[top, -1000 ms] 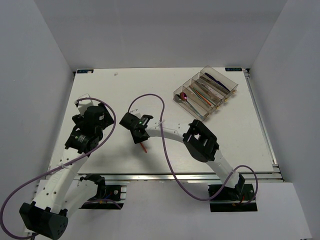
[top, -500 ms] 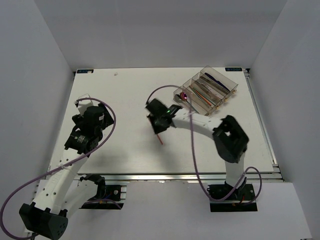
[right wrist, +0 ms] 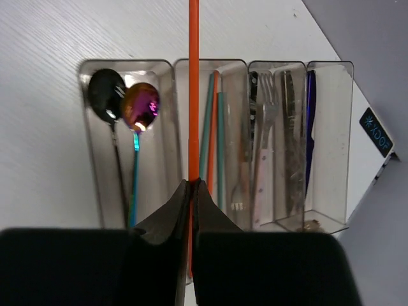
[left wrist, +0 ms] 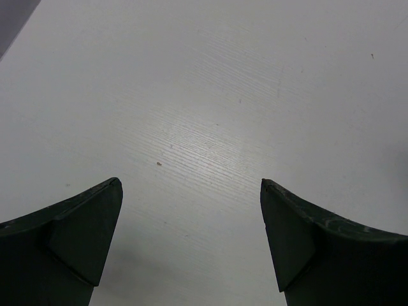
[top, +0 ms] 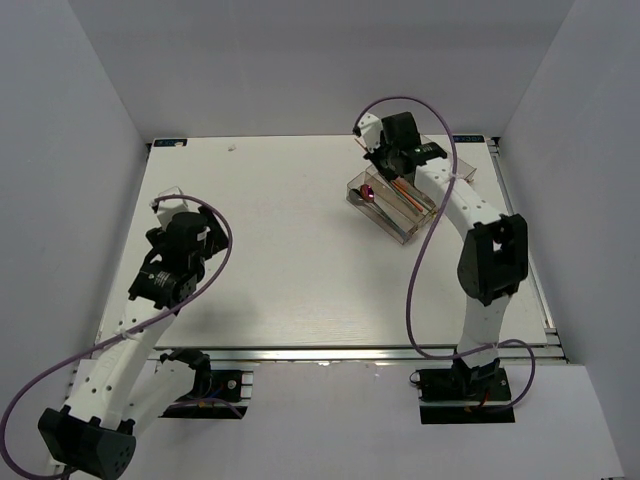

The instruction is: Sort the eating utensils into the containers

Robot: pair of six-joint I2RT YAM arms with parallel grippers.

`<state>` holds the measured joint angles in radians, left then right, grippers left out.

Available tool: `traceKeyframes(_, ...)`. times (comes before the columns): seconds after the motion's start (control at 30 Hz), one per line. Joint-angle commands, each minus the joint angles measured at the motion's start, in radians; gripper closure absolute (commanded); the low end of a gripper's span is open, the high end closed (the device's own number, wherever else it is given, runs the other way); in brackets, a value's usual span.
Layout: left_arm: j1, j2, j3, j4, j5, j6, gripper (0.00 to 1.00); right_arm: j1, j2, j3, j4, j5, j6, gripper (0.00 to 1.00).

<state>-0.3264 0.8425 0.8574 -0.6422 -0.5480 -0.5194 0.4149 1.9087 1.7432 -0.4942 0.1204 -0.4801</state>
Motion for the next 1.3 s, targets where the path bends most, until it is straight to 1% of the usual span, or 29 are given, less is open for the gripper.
traceKeyframes(0.0, 0.004, 0.013, -0.001, 0.021, 0.017, 0.012, 0.02, -0.048, 0.062, 0.081, -0.041, 0.01, -0.178, 1.0)
traceKeyframes(0.07, 0.004, 0.029, 0.002, 0.022, 0.025, 0.013, 0.02, -0.06, 0.084, 0.075, -0.005, 0.047, -0.201, 1.0)
traceKeyframes(0.2, 0.004, 0.047, 0.0, 0.022, 0.033, 0.016, 0.02, -0.117, 0.092, 0.062, 0.037, -0.015, -0.207, 1.0)
traceKeyframes(0.3, 0.004, 0.052, 0.0, 0.026, 0.036, 0.019, 0.02, -0.128, 0.116, 0.073, -0.004, -0.03, -0.222, 1.0)
traceKeyframes(0.47, 0.003, 0.059, 0.002, 0.027, 0.039, 0.021, 0.02, -0.139, 0.115, 0.03, -0.038, -0.028, -0.218, 1.0)
traceKeyframes(0.6, 0.003, 0.061, 0.002, 0.026, 0.039, 0.021, 0.02, -0.14, 0.099, 0.003, -0.046, -0.022, -0.189, 0.94)
traceKeyframes(0.7, 0.004, 0.06, 0.002, 0.027, 0.037, 0.022, 0.02, -0.143, 0.082, -0.008, -0.047, -0.042, -0.16, 0.86)
traceKeyframes(0.73, 0.004, 0.058, 0.002, 0.027, 0.037, 0.022, 0.02, -0.142, 0.078, -0.01, -0.037, -0.031, -0.149, 0.66)
traceKeyframes(0.77, 0.004, 0.058, 0.0, 0.026, 0.036, 0.022, 0.02, -0.142, 0.076, -0.01, -0.035, -0.021, -0.144, 0.41)
traceKeyframes(0.8, 0.004, 0.058, -0.001, 0.026, 0.036, 0.022, 0.02, -0.142, 0.075, -0.004, -0.035, -0.008, -0.137, 0.11)
traceKeyframes(0.9, 0.004, 0.055, -0.001, 0.026, 0.031, 0.021, 0.02, -0.14, 0.056, 0.022, -0.056, 0.033, -0.088, 0.11)
traceKeyframes(0.97, 0.004, 0.053, 0.002, 0.029, 0.03, 0.016, 0.02, -0.143, 0.009, 0.029, -0.069, 0.042, -0.046, 0.11)
traceKeyframes(1.07, 0.004, 0.061, 0.017, 0.03, 0.022, 0.015, 0.02, -0.142, -0.104, 0.013, -0.067, 0.065, 0.099, 0.11)
traceKeyframes(1.1, 0.004, 0.066, 0.029, 0.026, -0.006, 0.013, 0.02, -0.142, -0.19, -0.003, -0.06, 0.073, 0.16, 0.11)
traceKeyframes(1.13, 0.004, 0.073, 0.046, 0.004, -0.026, 0.009, 0.02, -0.143, -0.242, -0.066, -0.046, 0.074, 0.301, 0.11)
traceKeyframes(1.17, 0.004, 0.09, 0.092, -0.01, -0.047, 0.002, 0.02, -0.143, -0.296, -0.109, -0.008, 0.062, 0.36, 0.11)
traceKeyframes(1.2, 0.003, 0.098, 0.118, -0.022, -0.085, -0.002, 0.02, -0.143, -0.412, -0.153, 0.003, 0.049, 0.409, 0.11)
traceKeyframes(1.23, 0.004, 0.102, 0.144, -0.043, -0.102, -0.002, 0.02, -0.142, -0.475, -0.254, 0.011, 0.035, 0.481, 0.11)
traceKeyframes(1.27, 0.004, 0.107, 0.191, -0.056, -0.121, -0.002, 0.02, -0.142, -0.534, -0.305, 0.02, 0.035, 0.524, 0.11)
